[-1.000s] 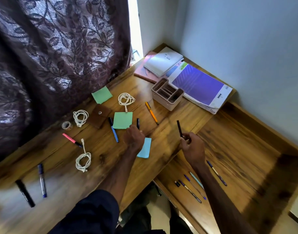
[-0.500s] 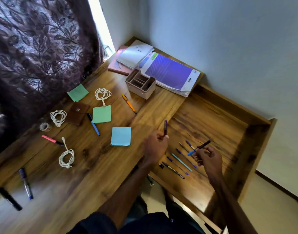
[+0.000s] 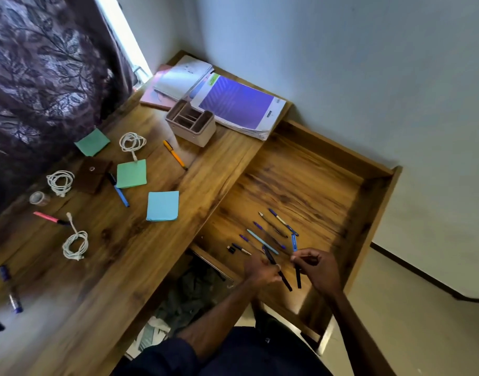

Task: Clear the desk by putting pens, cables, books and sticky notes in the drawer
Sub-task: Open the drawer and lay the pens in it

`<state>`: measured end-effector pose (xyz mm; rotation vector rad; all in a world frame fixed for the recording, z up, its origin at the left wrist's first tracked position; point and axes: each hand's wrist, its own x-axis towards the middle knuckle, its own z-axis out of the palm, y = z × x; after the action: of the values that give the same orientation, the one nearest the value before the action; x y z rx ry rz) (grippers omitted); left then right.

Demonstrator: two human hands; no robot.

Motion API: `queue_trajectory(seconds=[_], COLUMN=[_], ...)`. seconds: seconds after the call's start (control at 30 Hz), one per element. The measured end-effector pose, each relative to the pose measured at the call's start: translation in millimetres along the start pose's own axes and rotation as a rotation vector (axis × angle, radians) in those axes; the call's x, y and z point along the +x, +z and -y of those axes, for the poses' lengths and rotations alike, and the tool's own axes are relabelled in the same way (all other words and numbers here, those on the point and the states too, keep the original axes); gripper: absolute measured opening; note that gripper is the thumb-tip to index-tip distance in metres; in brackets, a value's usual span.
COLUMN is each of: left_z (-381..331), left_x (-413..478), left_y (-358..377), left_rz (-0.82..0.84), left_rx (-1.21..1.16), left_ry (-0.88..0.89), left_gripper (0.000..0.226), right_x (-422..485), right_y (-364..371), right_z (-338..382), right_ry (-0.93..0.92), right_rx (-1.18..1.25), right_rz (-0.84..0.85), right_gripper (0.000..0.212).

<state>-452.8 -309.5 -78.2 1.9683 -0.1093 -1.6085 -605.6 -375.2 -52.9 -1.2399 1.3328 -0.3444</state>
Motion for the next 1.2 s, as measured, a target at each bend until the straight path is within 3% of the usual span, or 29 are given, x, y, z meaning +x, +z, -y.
queue_trajectory(seconds=[0.1,0.2,0.27,0.33,0.7,0.97,1.1,1.2], left_z=[9,18,20,19,38,43,52,54], left_x=[3,3,6,6,36,51,62,63], left_y=[21,39,55,67,80,75,77,79], left_rz=[0.093,0.15,0.164,0.159,-0.008,-0.066,-0.092,-0.128], left_rx=[-0.016,-0.097,-0.169,-0.205,-0.102,-0.092,0.003,-0.006], left_ry=[-0.072,-0.122,-0.194,-0.249,-0.326,-0.335,-0.317,-0.316], left_gripper=[0.03,0.012,0.022,0.018,0.026,0.013,0.028,0.024], right_x=[4,8,13,18,35,57,60,61], right_y=[-9,-13,-13,-10,2,12,10,9], right_z=[-19,-36,-47,-59,-87,-112,-121,-125], right_ry=[0.054,0.03,0.028,0.034,0.118,0.133,0.129,0.109], right_rx=[-0.145,-0.274,-0.347,-0.415,-0.726,-0.785,-0.779,-0.776], right_rz=[-0.062,-0.104,-0.115,-0.082,0.061,0.099,0.116,0.131], right_gripper=[0.024,0.028,0.025,0.024,0.015,0.014,0.01,0.008])
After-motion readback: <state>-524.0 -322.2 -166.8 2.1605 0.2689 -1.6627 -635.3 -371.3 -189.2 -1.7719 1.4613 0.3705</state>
